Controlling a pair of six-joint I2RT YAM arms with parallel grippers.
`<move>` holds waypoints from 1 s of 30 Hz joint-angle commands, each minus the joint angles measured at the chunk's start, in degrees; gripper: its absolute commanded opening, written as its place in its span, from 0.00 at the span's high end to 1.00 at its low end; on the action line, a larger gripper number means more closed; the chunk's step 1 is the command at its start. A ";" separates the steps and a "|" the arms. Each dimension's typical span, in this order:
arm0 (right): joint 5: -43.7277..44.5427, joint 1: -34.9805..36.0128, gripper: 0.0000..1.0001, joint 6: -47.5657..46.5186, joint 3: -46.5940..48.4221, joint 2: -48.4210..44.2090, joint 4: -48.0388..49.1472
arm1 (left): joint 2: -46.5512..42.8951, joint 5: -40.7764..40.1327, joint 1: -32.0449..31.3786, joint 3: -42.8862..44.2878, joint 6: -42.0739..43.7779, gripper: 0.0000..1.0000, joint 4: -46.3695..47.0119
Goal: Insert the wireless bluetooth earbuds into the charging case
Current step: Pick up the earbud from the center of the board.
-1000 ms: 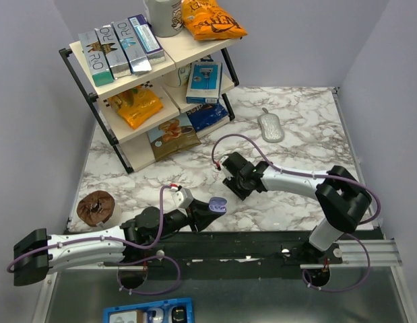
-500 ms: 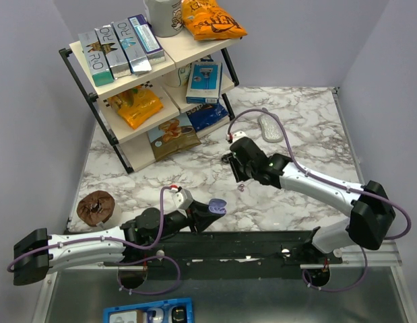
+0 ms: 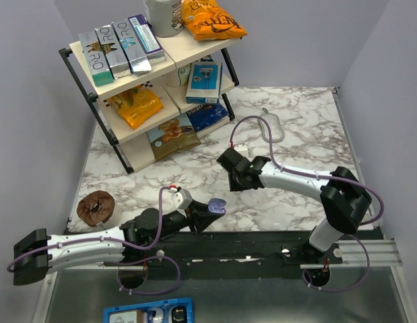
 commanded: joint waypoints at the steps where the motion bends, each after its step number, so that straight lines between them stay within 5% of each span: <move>1: 4.69 0.26 0.63 3.33 -0.06 2.52 -2.32 | -0.55 -1.31 -0.52 -0.34 -0.42 1.00 0.81; 23: 6.19 0.44 0.64 2.45 1.34 3.59 -1.61 | -0.11 -1.40 -0.70 -0.78 -0.68 1.00 1.34; 30: 7.78 1.75 0.55 3.51 2.14 2.44 -3.46 | -0.90 -1.66 -0.70 -0.86 -0.68 1.00 0.81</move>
